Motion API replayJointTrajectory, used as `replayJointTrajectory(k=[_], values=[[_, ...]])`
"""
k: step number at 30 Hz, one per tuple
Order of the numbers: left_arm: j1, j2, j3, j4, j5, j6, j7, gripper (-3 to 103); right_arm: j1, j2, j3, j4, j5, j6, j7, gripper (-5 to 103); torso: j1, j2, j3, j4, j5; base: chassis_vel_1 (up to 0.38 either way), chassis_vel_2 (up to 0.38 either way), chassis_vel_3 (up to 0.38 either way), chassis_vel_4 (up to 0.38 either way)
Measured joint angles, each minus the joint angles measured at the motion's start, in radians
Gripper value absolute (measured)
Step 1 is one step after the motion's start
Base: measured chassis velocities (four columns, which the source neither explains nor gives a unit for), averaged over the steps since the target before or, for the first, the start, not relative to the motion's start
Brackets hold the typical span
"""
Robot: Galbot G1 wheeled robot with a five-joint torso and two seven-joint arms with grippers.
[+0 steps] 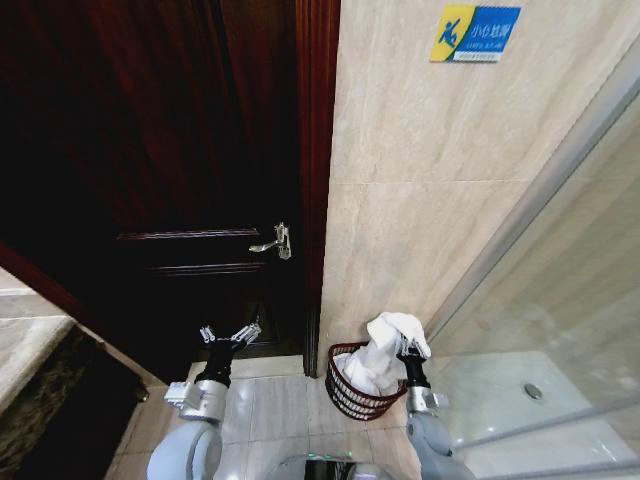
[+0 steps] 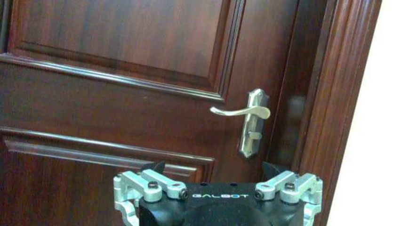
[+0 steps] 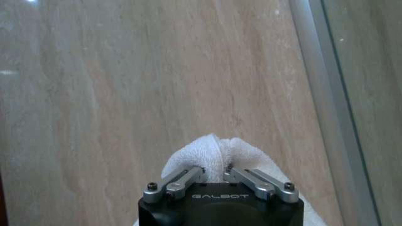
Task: Discard the used towel into the hamper.
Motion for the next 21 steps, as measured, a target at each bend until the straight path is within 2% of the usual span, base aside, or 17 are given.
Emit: replayJointTrajectory(k=[5, 10, 21], values=[[0.0, 0.0, 0.0, 0.0, 0.0, 0.0, 0.0, 100, -0.009, 0.021, -0.002, 0.005, -0.056, -0.002, 0.057, 7, 0.0, 0.0, 0.0, 0.0001, 0.0, 0.0, 0.0, 0.0, 0.0], [0.0, 0.0, 0.0, 0.0, 0.0, 0.0, 0.0, 100, -0.014, 0.036, -0.006, 0.005, -0.075, -0.014, 0.068, 7, 0.0, 0.0, 0.0, 0.0001, 0.0, 0.0, 0.0, 0.0, 0.0], [0.0, 0.0, 0.0, 0.0, 0.0, 0.0, 0.0, 100, -0.012, 0.01, -0.007, -0.029, -0.007, -0.052, 0.063, 7, 0.0, 0.0, 0.0, 0.0, 0.0001, 0.0, 0.0, 0.0, 0.0]])
